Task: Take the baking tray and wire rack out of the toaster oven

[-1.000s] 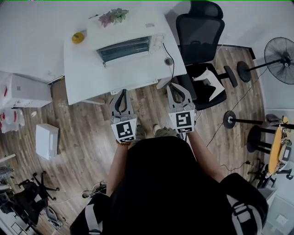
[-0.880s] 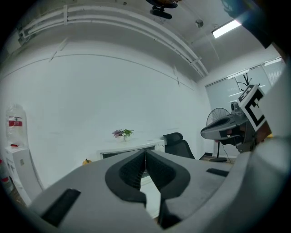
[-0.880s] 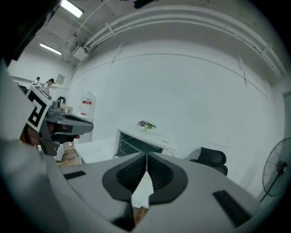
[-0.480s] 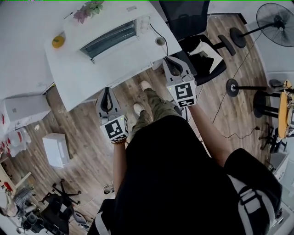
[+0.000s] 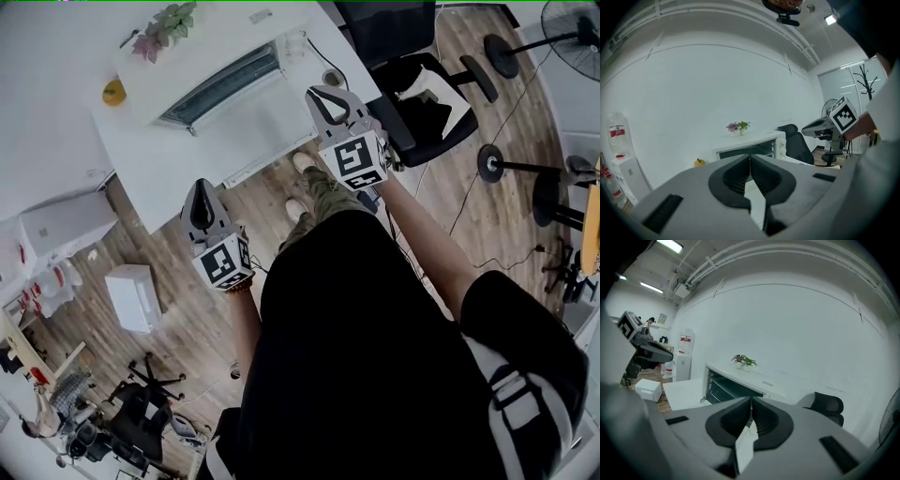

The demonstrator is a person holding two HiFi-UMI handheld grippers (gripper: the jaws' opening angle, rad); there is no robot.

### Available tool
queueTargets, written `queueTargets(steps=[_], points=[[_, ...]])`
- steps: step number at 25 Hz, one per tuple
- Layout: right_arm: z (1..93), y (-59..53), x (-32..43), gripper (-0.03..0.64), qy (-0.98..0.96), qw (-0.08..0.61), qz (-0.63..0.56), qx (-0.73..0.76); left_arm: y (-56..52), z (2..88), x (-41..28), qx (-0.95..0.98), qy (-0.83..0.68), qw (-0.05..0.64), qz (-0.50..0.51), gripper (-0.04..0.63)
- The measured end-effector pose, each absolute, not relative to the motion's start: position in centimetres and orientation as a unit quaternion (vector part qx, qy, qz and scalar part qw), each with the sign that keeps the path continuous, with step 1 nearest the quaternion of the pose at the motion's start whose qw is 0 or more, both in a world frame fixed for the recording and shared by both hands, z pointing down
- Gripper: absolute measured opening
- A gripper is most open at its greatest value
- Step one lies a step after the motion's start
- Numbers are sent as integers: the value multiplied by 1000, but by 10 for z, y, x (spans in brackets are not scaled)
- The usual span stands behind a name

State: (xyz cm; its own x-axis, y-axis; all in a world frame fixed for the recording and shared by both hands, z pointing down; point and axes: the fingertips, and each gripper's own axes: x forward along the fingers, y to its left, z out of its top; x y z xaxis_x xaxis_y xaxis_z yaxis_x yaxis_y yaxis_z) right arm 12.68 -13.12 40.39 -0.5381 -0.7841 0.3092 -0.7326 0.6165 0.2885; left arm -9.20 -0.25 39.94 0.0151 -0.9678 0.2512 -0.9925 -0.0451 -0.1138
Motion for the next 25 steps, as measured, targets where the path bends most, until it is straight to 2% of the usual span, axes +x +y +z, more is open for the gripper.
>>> queueTargets(steps=[6,11,23,25], points=[[410,-178,122,32,-884,193,-45,424,-54,407,-82,720,-678,65,135,26],[414,-203,125,32,-892,184,-32,412,-96,429,-67,727,-665,134,103,26],[436,-207,80,32,-938,181,7,297,-190,488,-46,709,-665,220,78,26],[436,-204,67,32,-945,178,4,274,-198,495,-50,707,-667,217,86,26]])
